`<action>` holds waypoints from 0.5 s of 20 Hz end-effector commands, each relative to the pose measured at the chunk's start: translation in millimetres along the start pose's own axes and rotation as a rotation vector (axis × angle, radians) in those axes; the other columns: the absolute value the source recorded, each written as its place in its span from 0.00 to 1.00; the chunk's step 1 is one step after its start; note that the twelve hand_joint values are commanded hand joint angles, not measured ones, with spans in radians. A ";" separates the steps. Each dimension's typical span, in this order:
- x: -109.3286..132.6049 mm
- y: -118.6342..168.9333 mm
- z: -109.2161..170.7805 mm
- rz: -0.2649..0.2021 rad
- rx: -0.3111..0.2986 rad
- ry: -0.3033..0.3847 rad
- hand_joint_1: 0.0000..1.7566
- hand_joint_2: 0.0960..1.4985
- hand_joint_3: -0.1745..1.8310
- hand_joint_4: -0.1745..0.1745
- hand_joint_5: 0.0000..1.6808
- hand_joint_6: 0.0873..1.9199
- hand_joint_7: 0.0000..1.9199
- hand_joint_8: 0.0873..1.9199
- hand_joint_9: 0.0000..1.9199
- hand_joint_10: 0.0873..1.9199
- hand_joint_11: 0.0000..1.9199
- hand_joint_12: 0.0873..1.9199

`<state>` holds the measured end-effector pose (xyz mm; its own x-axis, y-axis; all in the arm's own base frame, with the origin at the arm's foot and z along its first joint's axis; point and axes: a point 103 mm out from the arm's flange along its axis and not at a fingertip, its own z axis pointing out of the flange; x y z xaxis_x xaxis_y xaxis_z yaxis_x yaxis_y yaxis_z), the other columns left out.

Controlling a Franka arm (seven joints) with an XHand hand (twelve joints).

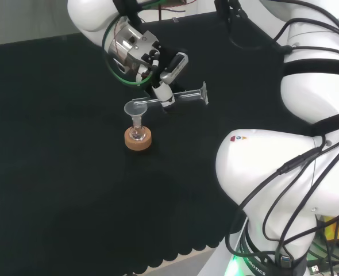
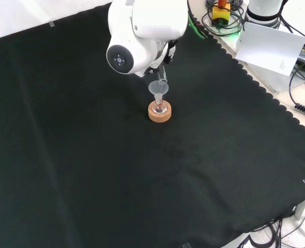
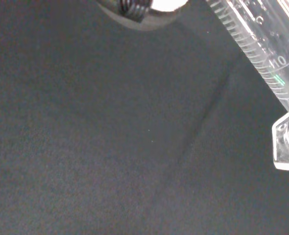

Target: Pour the water from the graduated cylinder into the round-bottom flask.

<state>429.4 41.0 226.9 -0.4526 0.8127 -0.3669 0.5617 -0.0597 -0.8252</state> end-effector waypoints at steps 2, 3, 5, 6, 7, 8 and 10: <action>-18.9 -3.6 16.0 -0.052 -0.090 0.053 0.74 0.65 0.09 0.00 0.71 0.29 0.66 0.27 0.89 0.00 0.65 0.34; -21.4 -4.4 17.8 -0.074 -0.115 0.074 0.74 0.65 0.09 0.00 0.71 0.29 0.66 0.27 0.89 0.00 0.65 0.34; -23.4 -5.0 19.7 -0.093 -0.146 0.097 0.74 0.65 0.09 0.00 0.71 0.29 0.66 0.27 0.89 0.00 0.65 0.34; -24.2 -5.5 20.3 -0.108 -0.160 0.111 0.74 0.65 0.09 0.00 0.71 0.29 0.66 0.27 0.89 0.00 0.65 0.34; -24.2 -6.3 19.8 -0.124 -0.172 0.121 0.74 0.65 0.09 0.00 0.71 0.29 0.66 0.27 0.89 0.00 0.65 0.34; -25.9 -6.3 21.7 -0.132 -0.184 0.130 0.74 0.65 0.09 0.00 0.71 0.29 0.66 0.27 0.88 0.00 0.65 0.34; -31.1 -6.0 26.1 -0.147 -0.217 0.151 0.74 0.65 0.09 0.00 0.71 0.30 0.65 0.28 0.87 0.00 0.65 0.34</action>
<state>425.6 10.4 234.7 -0.4229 0.8651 -0.2697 0.6051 0.0480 -0.7947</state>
